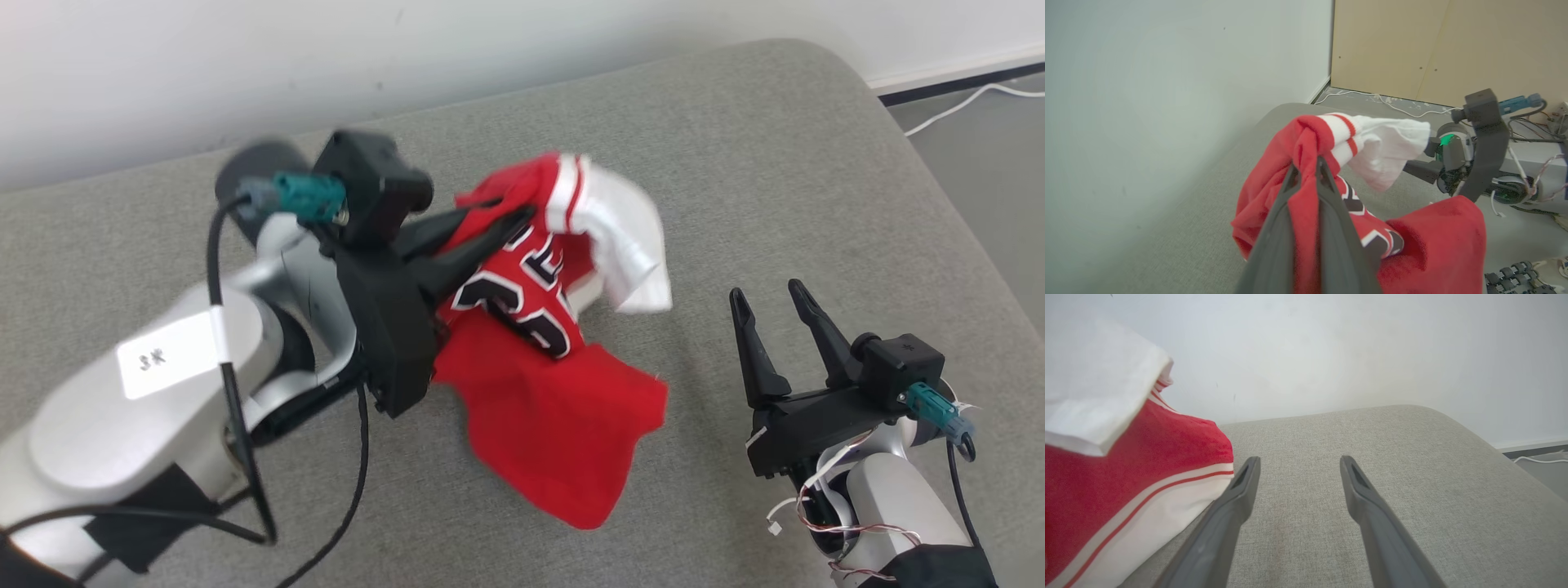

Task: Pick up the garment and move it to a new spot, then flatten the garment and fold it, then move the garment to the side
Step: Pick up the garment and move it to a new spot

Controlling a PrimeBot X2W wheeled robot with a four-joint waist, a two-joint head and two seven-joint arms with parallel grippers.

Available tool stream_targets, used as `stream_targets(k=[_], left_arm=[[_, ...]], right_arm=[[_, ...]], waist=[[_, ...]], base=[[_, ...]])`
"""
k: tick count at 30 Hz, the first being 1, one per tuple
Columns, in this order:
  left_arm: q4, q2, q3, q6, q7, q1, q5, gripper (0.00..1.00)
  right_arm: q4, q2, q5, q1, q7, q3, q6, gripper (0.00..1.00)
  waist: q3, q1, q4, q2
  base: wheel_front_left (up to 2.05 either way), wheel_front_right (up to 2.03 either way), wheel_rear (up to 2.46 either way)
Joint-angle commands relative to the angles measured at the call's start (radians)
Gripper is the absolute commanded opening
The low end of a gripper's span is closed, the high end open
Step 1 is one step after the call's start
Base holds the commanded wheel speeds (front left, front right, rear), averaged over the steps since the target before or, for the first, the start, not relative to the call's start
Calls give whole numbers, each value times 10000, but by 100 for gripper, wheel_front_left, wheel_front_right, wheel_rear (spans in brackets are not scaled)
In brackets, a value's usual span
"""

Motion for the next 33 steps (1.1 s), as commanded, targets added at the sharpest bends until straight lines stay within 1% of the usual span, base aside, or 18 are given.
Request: stream_targets(k=[1,2,3,5,7,10,12,13,16,18,20,22,27,28,29,30,33], left_arm=[[300,-26,-40,116,-315,322,-28,0],[551,-34,-151,169,-430,477,156,0],[551,-34,-151,169,-430,477,156,0],[1076,-177,-280,236,-758,872,169,0],[1660,-171,-518,352,-1042,1024,653,0],[2473,-643,-517,338,-1642,1681,284,0],[3112,-782,-632,339,-1958,1902,321,0],[3404,-941,-667,313,-2175,2067,291,0],[4410,-1273,-822,369,-2785,2283,572,0],[5094,-1549,-831,282,-3083,2551,405,0],[5687,-1679,-953,282,-3411,2525,613,0],[6138,-1945,-1023,172,-3617,2670,532,0],[6947,-2420,-982,107,-4175,2732,412,0],[7055,-2527,-990,66,-4209,2802,364,27],[7151,-2607,-1031,75,-4285,2817,377,49],[7256,-2654,-1029,97,-4366,2805,420,99],[7479,-2817,-980,132,-4567,2892,419,100]], right_arm=[[22,-17,62,-53,-54,-28,-3,100],[20,-15,45,-75,-56,-39,-3,100],[20,-15,45,-75,-56,-39,-3,100],[45,-17,-7,-115,-54,-25,-3,100],[52,-17,-48,-114,-56,8,-3,100],[76,-21,-109,-77,-60,-3,-3,100],[97,-18,-131,-78,-59,50,-3,100],[111,-16,-145,-77,-57,78,-3,100],[126,-26,-211,-54,-49,159,-3,100],[141,-22,-235,1,-49,152,-3,100],[161,-21,-283,47,-49,182,-3,100],[155,-24,-308,109,-48,155,-3,100],[177,-21,-419,288,-9,74,-3,100],[178,-21,-353,336,11,120,-3,100],[188,-22,-288,386,5,119,-3,100],[192,-27,-299,425,31,114,-3,100],[182,-22,-389,526,101,65,-3,100]], waist=[[5,0,100,0],[25,0,153,0],[25,0,153,0],[34,0,257,0],[16,0,375,0],[-63,0,593,0],[-130,0,730,0],[-174,0,796,0],[-299,0,970,0],[-405,0,1065,0],[-480,0,1136,0],[-544,0,1213,0],[-773,0,1436,0],[-851,0,1478,0],[-944,0,1524,0],[-1027,0,1553,0],[-1246,0,1642,0]], base=[[0,0,0],[0,0,0],[0,0,0],[0,0,0],[0,0,0],[0,0,0],[0,0,0],[0,0,0],[0,0,0],[0,0,0],[0,0,0],[0,0,0],[0,0,0],[0,0,0],[0,0,0],[0,0,0],[0,0,0]])
